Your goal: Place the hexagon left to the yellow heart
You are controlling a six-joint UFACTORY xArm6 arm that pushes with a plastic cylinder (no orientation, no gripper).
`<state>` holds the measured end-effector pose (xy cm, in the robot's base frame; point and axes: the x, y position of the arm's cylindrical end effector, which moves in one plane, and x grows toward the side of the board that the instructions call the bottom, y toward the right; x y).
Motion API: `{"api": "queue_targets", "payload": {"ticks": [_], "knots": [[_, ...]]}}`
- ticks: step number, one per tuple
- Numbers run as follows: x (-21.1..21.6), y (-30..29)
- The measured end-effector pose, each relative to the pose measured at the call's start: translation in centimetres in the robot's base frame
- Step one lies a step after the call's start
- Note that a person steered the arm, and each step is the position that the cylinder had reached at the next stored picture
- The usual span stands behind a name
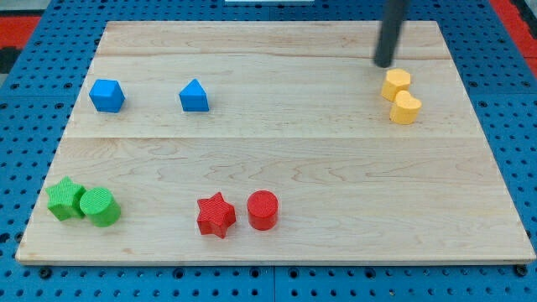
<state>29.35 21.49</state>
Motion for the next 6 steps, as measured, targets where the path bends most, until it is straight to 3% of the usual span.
{"api": "queue_targets", "payload": {"ticks": [1,2,3,5,6], "knots": [[1.8,2.7],[6.7,-0.2],[6.8,-7.8],[1.6,-6.1],[2.0,-12.5]]}}
